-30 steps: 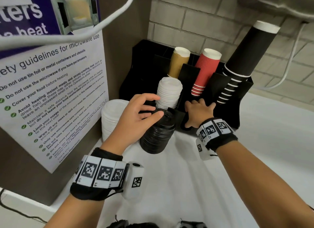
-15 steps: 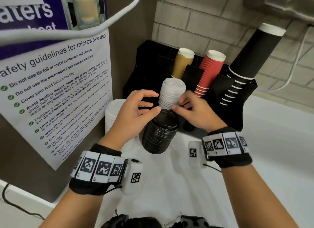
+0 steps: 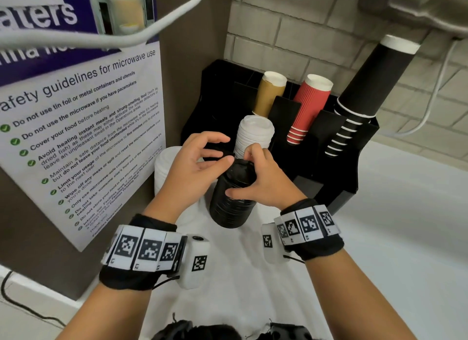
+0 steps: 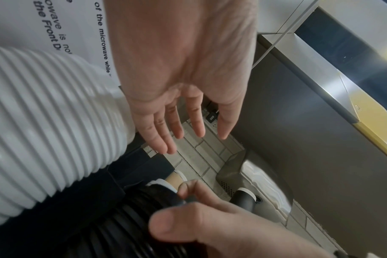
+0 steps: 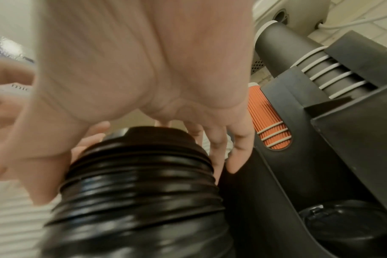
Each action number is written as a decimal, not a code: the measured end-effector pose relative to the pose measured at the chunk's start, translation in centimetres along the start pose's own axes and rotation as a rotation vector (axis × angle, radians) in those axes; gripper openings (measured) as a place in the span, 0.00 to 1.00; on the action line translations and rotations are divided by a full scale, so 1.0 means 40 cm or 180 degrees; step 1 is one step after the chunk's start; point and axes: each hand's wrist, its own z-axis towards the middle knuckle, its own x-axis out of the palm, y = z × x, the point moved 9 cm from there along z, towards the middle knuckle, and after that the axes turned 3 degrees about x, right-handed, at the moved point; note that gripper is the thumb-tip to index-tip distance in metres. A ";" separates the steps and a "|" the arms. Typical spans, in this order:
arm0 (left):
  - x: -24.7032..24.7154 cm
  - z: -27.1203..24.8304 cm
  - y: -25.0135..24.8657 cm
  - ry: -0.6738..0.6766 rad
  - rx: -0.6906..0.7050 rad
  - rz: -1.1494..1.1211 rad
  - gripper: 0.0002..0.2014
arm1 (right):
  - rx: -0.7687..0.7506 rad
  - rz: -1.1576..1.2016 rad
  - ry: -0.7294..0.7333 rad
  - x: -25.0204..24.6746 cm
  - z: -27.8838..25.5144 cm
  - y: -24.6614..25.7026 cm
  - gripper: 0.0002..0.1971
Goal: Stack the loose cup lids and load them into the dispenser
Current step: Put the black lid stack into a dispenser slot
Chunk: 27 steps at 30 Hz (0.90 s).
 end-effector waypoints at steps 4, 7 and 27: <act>-0.010 -0.004 -0.009 -0.0100 0.0063 0.0016 0.15 | -0.0009 0.0227 -0.0224 -0.035 -0.007 0.003 0.33; -0.011 -0.009 -0.017 -0.0171 0.0122 -0.0007 0.17 | -0.0055 0.0932 -0.0497 -0.082 -0.022 0.009 0.31; 0.139 -0.047 -0.037 0.1104 -0.0057 -0.0641 0.46 | -0.0161 0.2672 0.0077 -0.117 -0.161 0.033 0.33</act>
